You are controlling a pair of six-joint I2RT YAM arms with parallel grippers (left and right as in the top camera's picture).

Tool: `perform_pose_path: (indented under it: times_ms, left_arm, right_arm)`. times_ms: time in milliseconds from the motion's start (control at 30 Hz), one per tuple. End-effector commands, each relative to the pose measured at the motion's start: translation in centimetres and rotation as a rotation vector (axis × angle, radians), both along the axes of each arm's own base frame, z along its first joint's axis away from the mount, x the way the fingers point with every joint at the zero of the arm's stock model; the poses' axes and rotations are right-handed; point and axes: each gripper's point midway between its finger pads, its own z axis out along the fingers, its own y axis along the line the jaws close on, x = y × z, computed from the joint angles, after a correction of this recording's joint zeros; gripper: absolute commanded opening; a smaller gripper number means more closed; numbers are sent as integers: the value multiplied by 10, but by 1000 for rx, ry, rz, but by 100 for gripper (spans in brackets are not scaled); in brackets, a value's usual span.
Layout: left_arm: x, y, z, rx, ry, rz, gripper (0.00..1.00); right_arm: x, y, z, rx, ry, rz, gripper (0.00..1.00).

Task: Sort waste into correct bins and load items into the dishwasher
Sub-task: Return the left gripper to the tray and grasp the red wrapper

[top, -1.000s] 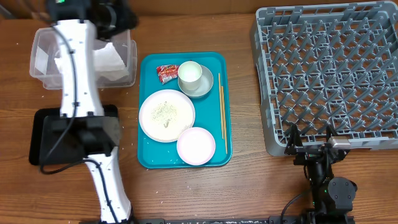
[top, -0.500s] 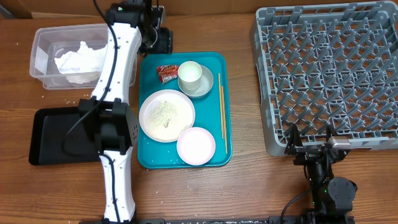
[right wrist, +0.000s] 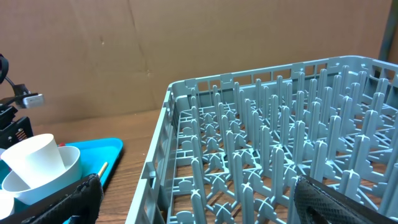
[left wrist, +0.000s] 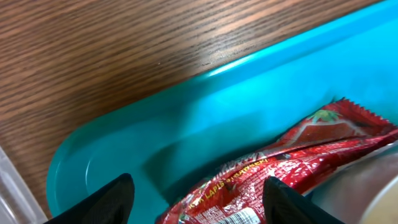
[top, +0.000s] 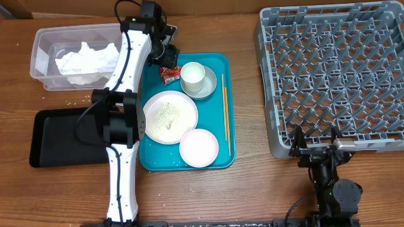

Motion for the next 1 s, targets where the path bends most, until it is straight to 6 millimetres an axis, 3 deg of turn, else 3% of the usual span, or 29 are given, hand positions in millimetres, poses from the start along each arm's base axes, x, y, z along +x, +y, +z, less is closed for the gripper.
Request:
perform_pose_path:
  times_ms: [0, 200, 367, 500, 600, 667, 800, 967]
  left_arm:
    - [-5, 2, -21, 18, 39, -40, 64]
    - [-19, 1, -35, 25, 98, -73, 61]
    - [-24, 2, -37, 28, 118, -78, 49]
    - [-26, 2, -37, 29, 127, -78, 33]
    - [-26, 3, -37, 33, 127, -77, 8]
    - [-26, 4, -36, 34, 131, -61, 4]
    - [-24, 7, -17, 30, 124, -19, 4]
    - [-4, 18, 43, -23, 27, 150, 4]
  right_arm:
    - [0, -1, -2, -4, -3, -6, 100]
    - [0, -1, -2, -4, -3, -6, 100]
    - [0, -1, -2, -4, -3, -6, 100]
    - [0, -1, -2, -4, -3, -6, 100]
    - [0, -1, -2, -4, -3, -6, 100]
    - [0, -1, -2, -4, -3, -6, 100]
    - [0, -1, -2, -4, -3, -6, 100]
    - [0, -1, -2, -4, -3, -6, 100]
